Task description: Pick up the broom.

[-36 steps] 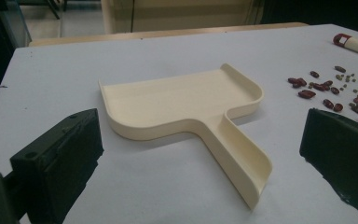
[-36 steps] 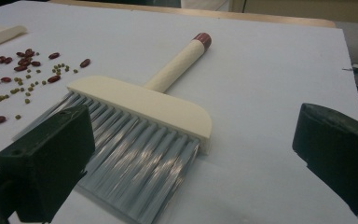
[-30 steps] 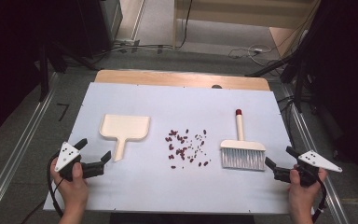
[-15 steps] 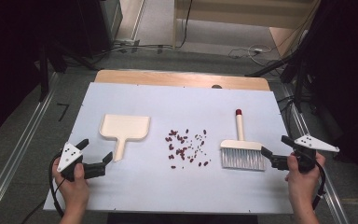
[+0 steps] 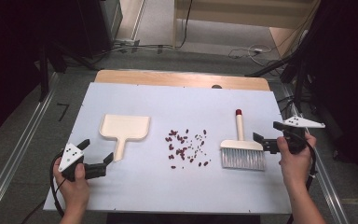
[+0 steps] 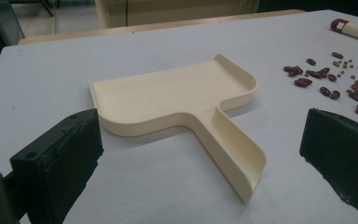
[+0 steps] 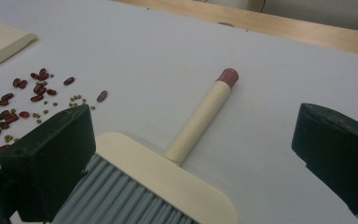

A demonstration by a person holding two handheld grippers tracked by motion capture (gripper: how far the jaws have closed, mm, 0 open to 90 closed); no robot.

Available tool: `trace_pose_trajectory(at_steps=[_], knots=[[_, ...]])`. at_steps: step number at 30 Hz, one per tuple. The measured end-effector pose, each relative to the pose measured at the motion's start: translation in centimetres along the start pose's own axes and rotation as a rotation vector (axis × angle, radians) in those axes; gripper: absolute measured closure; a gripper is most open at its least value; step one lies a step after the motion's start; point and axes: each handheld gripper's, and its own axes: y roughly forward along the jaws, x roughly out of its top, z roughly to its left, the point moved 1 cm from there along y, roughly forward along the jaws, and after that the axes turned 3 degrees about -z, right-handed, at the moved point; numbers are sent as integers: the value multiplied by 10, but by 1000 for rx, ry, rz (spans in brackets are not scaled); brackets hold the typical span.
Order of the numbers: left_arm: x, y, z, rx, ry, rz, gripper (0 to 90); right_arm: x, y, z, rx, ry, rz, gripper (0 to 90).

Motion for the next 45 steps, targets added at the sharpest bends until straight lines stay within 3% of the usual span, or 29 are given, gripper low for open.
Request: trace_pose_trajectory(at_steps=[7,16,19,20,21,22,23,28,34,39,40,41,45], knots=[[0,0,0,3,6,7,0,11,17,3,22,-2,64,0],[0,0,0,5,9,7,0,20,40,-4,-4,23,149,49],[0,0,-1,6,10,7,0,22,48,-5,-23,30,194,165],[0,0,-1,6,10,7,0,22,48,-5,-23,30,194,165],[0,1,-1,6,9,8,0,23,52,-5,-38,40,208,250],[0,1,-1,5,9,9,0,23,52,-5,-38,40,208,250],[0,1,0,2,9,9,0,24,57,-5,-47,49,232,318],[0,0,0,2,8,8,0,24,71,-4,-91,50,302,392],[0,1,0,-1,4,8,0,21,86,-6,-104,102,350,444],[0,1,0,-2,4,7,0,20,94,-7,-117,213,371,518],[0,1,0,-3,5,7,0,20,94,-7,-117,213,371,518],[0,1,0,-3,5,8,0,21,98,-6,-125,230,412,525],[0,1,0,-4,5,7,0,20,102,-6,-150,245,436,525]])
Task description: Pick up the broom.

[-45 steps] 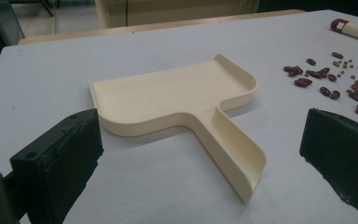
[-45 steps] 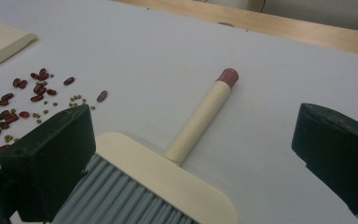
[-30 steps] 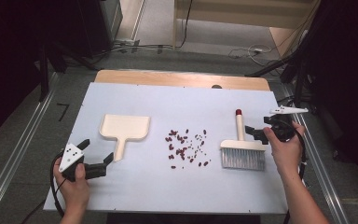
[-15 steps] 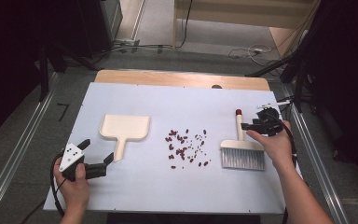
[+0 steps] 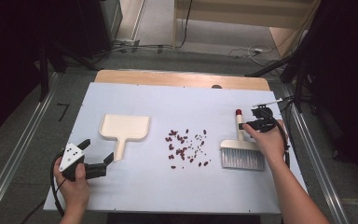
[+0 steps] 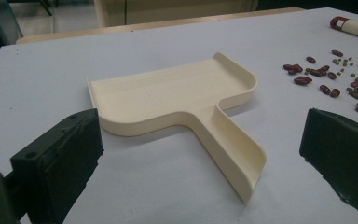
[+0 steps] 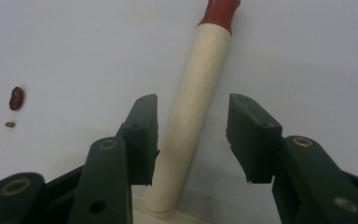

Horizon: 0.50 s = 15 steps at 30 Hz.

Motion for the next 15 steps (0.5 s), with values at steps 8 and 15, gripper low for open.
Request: trace_pose_trajectory(at_steps=[8,15], knots=[[0,0,0,0,2,1,0,1,8,6,-17,44,69,615],[0,0,-1,3,3,3,0,2,14,10,-35,36,95,618]])
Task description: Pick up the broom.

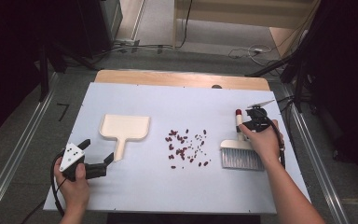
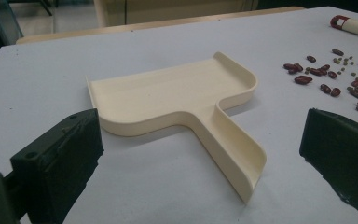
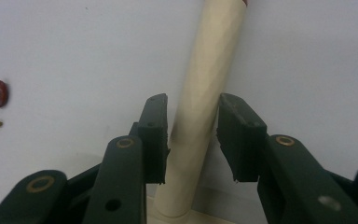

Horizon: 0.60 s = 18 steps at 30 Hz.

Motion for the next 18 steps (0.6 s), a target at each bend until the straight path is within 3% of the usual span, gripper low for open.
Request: trace_pose_trajectory(at_steps=[9,13,18], knots=[[0,0,0,0,0,0,0,-2,8,6,-42,-2,27,622],[0,0,0,2,0,1,0,-3,10,15,-111,-47,28,620],[0,0,0,5,-1,1,0,0,10,11,-89,-17,47,636]])
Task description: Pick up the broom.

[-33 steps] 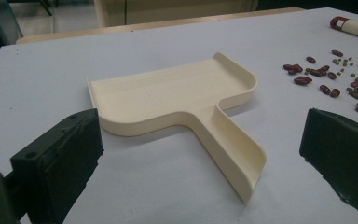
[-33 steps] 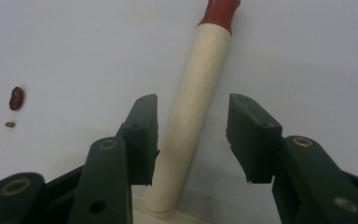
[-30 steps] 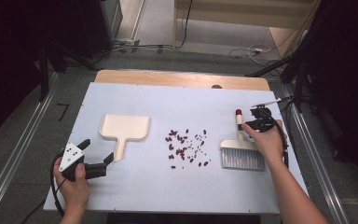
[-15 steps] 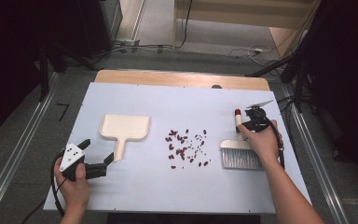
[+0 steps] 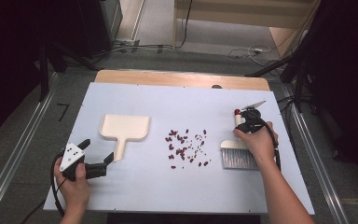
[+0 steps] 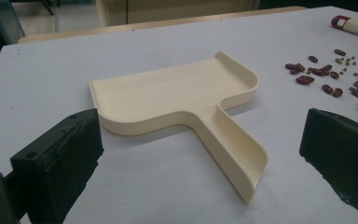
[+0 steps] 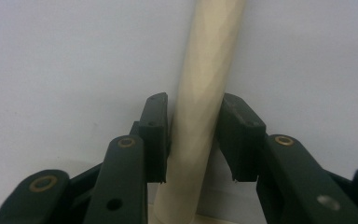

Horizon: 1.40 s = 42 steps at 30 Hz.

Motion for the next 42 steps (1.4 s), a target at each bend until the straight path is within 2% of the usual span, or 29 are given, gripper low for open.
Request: trace_pose_trajectory(at_steps=[1,2,6,11,18,23,30,31,32,34,38,39,40,42], knots=[[0,0,0,0,1,1,0,0,0,0,0,0,0,636],[0,0,0,0,0,0,0,1,0,0,-7,32,1,664],[0,0,2,-13,-19,3,0,0,0,1,-21,57,-7,689],[0,0,3,-12,-25,5,0,-3,0,1,-20,58,-29,692],[1,1,1,-12,-7,10,0,-9,-1,-4,11,55,-86,694],[3,0,-1,-10,-2,11,0,-18,-8,-7,49,39,-175,694],[8,-1,-10,-24,16,0,0,-31,-27,-13,105,58,-291,694],[8,-1,-10,-24,16,0,0,-31,-27,-13,105,58,-291,694],[9,-1,-11,-26,21,-2,0,-35,-33,-13,127,53,-325,694],[12,-2,-14,-32,23,-7,0,-37,-36,-13,127,54,-345,694],[19,-1,-22,-50,32,-22,0,-46,-52,-12,164,45,-440,693],[20,-1,-24,-58,37,-23,0,-48,-55,-11,155,46,-464,694],[20,-1,-24,-58,37,-23,0,-48,-55,-11,155,46,-464,694],[24,-1,-29,-66,41,-33,0,-52,-64,-11,166,46,-515,693]])
